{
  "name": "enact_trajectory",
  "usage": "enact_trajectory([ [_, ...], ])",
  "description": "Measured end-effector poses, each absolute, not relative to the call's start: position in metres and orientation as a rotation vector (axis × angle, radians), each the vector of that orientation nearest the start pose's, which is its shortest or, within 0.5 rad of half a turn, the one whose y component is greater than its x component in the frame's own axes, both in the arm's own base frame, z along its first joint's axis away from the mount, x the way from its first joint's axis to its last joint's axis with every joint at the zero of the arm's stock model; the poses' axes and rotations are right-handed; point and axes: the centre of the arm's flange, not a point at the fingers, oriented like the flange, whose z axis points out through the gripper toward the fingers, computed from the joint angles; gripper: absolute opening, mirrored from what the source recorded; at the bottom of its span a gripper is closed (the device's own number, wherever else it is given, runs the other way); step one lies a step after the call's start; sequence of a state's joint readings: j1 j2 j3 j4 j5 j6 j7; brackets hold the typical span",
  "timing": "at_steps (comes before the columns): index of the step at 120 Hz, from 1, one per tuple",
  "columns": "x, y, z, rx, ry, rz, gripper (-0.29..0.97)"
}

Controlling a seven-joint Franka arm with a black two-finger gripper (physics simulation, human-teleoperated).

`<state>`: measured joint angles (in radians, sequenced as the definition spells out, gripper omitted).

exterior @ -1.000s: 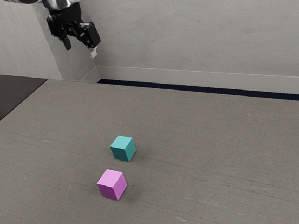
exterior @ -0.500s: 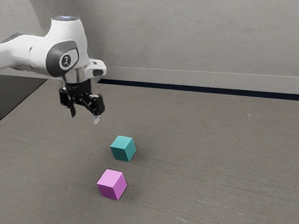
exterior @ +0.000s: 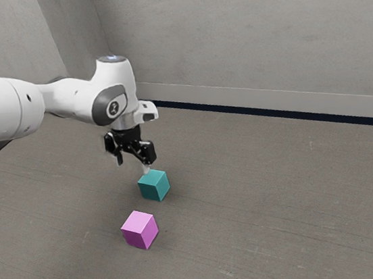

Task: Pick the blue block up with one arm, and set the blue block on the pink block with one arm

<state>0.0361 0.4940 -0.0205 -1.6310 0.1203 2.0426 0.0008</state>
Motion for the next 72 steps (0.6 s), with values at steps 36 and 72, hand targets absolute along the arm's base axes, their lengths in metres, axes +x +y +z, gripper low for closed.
enact_trajectory([
  [36, 0.684, 0.003, 0.294, -3.061, 0.115, 0.149, 0.68],
  [72, 0.674, 0.003, 0.279, -3.070, 0.110, 0.195, 0.68],
])
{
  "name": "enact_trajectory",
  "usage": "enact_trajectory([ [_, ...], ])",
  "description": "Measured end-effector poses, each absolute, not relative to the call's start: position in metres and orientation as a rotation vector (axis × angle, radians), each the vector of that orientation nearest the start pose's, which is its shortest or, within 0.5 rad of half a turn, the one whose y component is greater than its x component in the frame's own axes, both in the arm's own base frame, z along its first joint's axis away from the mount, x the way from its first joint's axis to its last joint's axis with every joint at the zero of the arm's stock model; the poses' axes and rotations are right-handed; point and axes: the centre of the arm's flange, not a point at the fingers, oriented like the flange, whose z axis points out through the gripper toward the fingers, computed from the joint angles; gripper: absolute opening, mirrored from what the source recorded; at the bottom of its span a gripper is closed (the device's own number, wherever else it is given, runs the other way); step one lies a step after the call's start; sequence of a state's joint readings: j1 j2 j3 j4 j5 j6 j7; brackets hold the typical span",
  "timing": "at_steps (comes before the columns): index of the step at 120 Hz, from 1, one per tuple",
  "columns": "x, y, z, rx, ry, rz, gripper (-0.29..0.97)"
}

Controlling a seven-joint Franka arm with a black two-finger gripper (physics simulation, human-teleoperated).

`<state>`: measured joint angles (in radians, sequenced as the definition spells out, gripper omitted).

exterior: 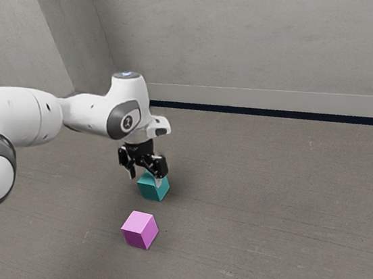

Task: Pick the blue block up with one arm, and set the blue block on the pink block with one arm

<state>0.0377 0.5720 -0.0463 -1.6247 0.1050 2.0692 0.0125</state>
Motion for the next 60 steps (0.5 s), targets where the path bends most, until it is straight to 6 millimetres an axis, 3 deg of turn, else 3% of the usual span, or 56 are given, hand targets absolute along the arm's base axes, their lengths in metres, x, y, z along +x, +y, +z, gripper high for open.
enact_trajectory([
  [20, 0.675, 0.002, 0.262, -3.083, 0.101, 0.209, 0.59],
  [40, 0.679, 0.002, 0.259, -3.091, 0.095, 0.194, 0.43],
  [60, 0.679, 0.001, 0.264, -3.093, 0.091, 0.179, 0.39],
])
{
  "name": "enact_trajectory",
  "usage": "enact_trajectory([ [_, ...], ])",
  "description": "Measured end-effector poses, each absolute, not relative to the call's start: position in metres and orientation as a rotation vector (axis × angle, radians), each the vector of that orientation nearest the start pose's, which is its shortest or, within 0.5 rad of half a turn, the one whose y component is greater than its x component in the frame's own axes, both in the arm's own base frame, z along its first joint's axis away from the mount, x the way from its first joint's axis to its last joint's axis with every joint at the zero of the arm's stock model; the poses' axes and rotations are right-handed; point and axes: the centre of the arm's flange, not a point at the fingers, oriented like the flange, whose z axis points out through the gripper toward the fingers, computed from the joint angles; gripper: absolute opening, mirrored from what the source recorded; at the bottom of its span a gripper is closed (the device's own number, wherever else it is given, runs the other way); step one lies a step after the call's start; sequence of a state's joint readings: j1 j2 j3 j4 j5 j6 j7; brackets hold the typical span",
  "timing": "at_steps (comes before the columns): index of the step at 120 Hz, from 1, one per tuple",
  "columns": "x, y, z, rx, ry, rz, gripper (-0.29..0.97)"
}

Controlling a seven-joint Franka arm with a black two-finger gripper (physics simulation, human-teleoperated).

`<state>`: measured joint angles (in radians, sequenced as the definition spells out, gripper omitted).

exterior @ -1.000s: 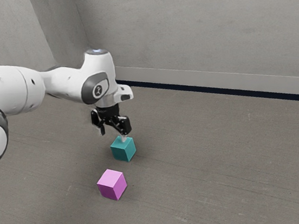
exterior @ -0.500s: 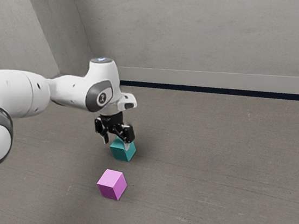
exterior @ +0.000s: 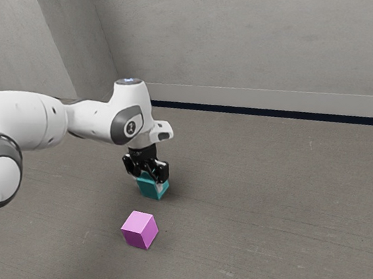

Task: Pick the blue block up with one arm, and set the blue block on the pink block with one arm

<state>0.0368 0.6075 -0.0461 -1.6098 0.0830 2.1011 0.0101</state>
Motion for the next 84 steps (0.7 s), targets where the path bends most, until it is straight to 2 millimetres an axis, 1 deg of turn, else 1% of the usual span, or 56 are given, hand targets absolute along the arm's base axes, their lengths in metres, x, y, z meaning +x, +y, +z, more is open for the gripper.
enact_trajectory([
  [9, 0.678, 0.001, 0.278, -3.093, 0.089, 0.152, 0.38],
  [17, 0.668, 0.001, 0.293, -3.091, 0.089, 0.142, 0.38],
  [26, 0.649, 0.000, 0.312, -3.088, 0.091, 0.136, 0.38],
  [39, 0.623, 0.000, 0.331, -3.085, 0.091, 0.139, 0.37],
  [71, 0.570, -0.003, 0.366, -3.092, 0.080, 0.122, 0.37],
  [84, 0.551, -0.004, 0.370, -3.093, 0.077, 0.127, 0.38],
])
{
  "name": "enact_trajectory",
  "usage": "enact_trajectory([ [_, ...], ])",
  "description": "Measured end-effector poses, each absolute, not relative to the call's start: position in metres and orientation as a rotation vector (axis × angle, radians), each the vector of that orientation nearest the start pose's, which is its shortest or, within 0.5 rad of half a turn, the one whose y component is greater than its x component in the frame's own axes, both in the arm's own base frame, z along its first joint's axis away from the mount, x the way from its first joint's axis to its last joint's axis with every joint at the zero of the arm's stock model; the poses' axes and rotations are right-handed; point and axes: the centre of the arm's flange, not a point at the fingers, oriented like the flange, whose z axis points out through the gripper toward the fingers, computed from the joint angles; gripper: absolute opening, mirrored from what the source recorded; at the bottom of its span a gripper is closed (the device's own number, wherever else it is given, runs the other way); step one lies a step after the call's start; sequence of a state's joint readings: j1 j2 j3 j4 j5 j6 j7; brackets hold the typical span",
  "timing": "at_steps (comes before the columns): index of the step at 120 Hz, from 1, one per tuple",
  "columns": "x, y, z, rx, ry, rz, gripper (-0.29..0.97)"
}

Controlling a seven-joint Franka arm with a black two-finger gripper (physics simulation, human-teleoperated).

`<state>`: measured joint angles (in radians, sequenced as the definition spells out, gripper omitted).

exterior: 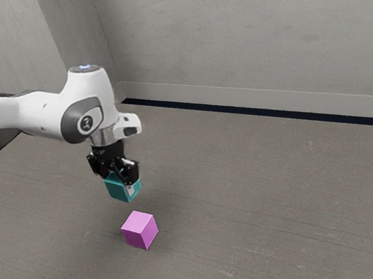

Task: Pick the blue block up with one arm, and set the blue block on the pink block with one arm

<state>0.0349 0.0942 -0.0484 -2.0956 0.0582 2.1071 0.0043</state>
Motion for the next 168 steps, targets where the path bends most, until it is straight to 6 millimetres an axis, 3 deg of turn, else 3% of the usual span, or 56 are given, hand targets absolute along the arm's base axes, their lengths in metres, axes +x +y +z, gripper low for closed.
enact_trajectory([
  [29, 0.526, -0.010, 0.361, -3.098, 0.083, 0.157, 0.38],
  [85, 0.512, -0.040, 0.344, -3.106, 0.147, 0.183, 0.38],
  [112, 0.512, -0.042, 0.339, -3.111, 0.153, 0.184, 0.56],
  [125, 0.517, -0.037, 0.347, -3.115, 0.138, 0.155, 0.61],
  [134, 0.524, -0.035, 0.362, -3.118, 0.132, 0.102, 0.63],
  [144, 0.538, -0.035, 0.398, -3.119, 0.130, -0.007, 0.65],
  [150, 0.549, -0.035, 0.429, -3.117, 0.131, -0.088, 0.65],
  [168, 0.585, -0.037, 0.557, -3.089, 0.151, -0.345, 0.67],
])
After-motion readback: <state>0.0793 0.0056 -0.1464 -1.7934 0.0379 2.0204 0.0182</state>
